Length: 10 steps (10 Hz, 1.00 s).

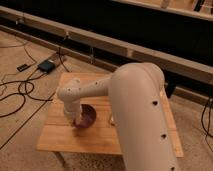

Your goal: Drag the ceramic bowl in a circle

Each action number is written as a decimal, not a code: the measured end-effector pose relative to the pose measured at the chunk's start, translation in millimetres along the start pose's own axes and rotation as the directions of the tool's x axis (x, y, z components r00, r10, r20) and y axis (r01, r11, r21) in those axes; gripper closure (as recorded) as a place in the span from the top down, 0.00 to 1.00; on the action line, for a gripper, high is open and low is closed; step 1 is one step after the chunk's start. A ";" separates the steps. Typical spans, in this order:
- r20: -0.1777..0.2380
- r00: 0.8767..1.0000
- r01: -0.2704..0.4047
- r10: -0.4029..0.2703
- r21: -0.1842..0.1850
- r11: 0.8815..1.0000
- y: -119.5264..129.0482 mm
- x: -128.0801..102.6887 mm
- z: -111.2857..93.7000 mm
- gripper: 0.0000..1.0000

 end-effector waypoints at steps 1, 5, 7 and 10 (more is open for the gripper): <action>0.000 1.000 0.000 0.000 0.000 1.000 0.1 0.0 0.2 0.07; 0.000 1.000 -0.002 0.002 -0.001 1.000 -0.6 -0.1 0.3 0.43; 0.000 1.000 -0.002 0.002 -0.001 1.000 -0.7 0.0 0.7 0.63; 0.000 1.000 -0.003 0.003 -0.001 1.000 -1.0 0.0 1.1 0.80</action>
